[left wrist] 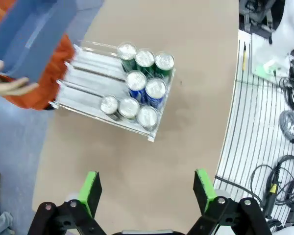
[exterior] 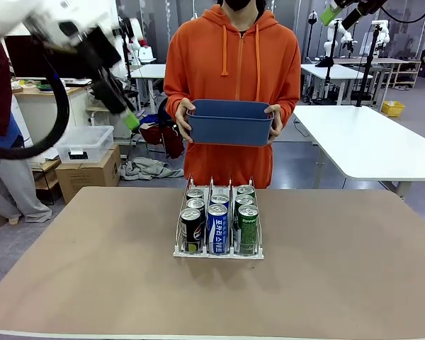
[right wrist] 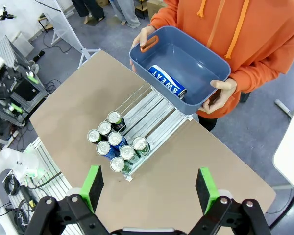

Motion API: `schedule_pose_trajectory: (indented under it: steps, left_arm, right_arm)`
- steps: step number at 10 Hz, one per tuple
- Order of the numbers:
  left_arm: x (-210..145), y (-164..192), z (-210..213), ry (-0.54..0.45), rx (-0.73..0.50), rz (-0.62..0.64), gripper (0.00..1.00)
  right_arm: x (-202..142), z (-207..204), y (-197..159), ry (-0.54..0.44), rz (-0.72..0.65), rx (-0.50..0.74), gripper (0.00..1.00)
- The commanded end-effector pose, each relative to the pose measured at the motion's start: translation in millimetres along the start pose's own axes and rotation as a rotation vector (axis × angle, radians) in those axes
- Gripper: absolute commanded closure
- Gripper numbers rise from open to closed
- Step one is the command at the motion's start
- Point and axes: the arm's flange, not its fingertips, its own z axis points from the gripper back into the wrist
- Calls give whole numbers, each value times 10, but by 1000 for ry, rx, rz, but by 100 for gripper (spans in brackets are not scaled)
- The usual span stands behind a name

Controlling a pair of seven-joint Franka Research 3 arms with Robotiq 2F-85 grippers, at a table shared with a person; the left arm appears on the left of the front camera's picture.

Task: Fill the beverage cans into the dispenser.
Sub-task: Pick up the Ionic drink handed by the human.

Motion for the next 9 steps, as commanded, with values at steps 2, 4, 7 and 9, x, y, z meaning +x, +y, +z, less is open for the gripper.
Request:
schedule_pose_trajectory:
  steps: [2, 4, 7, 9]
  left_arm:
    - [83, 255, 523, -141, 74, 42, 0]
    - [147, 216, 850, -137, 226, 43, 0]
    - [256, 93, 875, -132, 265, -18, 0]
    - [236, 208, 1047, -167, 247, 20, 0]
  right_arm:
    - [-10, 9, -1, 3, 1, 1, 0]
    - [-10, 9, -1, 3, 1, 1, 0]
    - [-10, 9, -1, 3, 1, 1, 0]
    - [-10, 9, -1, 3, 1, 1, 0]
